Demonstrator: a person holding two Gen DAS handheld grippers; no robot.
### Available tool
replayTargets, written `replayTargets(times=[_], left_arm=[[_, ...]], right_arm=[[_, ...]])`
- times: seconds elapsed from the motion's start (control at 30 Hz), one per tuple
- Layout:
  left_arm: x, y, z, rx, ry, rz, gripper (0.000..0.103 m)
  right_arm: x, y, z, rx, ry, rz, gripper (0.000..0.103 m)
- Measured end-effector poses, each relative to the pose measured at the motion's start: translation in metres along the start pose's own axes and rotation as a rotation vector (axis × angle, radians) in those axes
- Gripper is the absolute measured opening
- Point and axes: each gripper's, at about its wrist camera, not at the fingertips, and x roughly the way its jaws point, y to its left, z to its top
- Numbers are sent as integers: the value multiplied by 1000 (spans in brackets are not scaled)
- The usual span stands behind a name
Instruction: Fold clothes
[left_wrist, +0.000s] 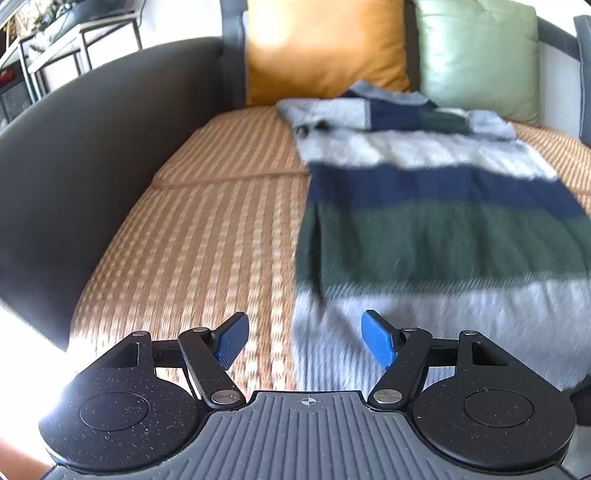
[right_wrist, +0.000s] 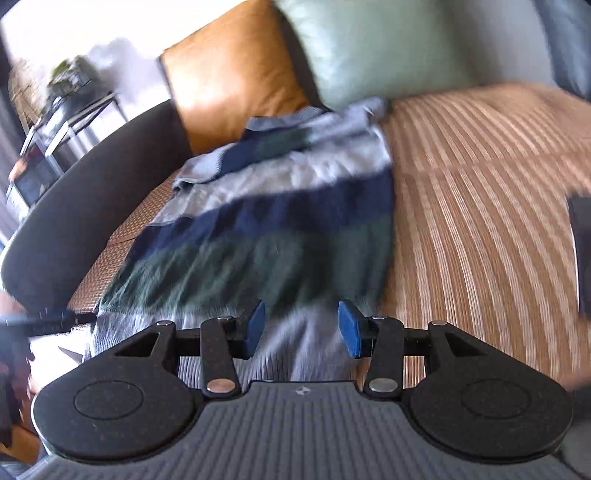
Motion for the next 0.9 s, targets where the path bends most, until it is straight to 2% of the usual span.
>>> replayTargets(times=[0.1, 0.2, 0.37, 0.47, 0.57, 0.6, 0.63, 0.67, 0.73, 0.8, 0.87, 0.9], left_arm=[[2, 8, -6, -24, 6, -8, 80], [3, 12, -8, -59, 7, -56, 80], [12, 11, -7, -108, 31, -104, 79], [13, 5, -5, -88, 32, -116, 79], [13, -1, -7, -79, 19, -135, 64], [11, -3, -7, -76, 10, -150, 28], [10, -3, -5, -82, 11, -168, 1], [7, -1, -2, -111, 21, -180, 0], [-5, 8, 2, -192, 0, -238, 0], [-17, 14, 3, -206, -26, -260, 0], [-20, 14, 0, -189, -20, -253, 0], [-14, 13, -5, -173, 9, -243, 0]], right_arm=[[-7, -7, -20, 45, 19, -29, 49], [-10, -10, -34, 46, 66, -59, 49], [-5, -7, -42, 43, 101, -49, 49], [2, -5, -47, 38, 113, -18, 49], [13, -6, -50, 50, 123, 11, 46], [13, -7, -49, 56, 117, 21, 38], [11, -8, -45, 61, 120, 25, 5], [9, -9, -42, 65, 122, 29, 6], [-16, -7, -32, 65, 57, 24, 6], [-46, -5, -22, 36, -3, 7, 6], [-63, -7, -17, 6, -8, -20, 6], [-61, -9, -18, 0, 24, -29, 6]])
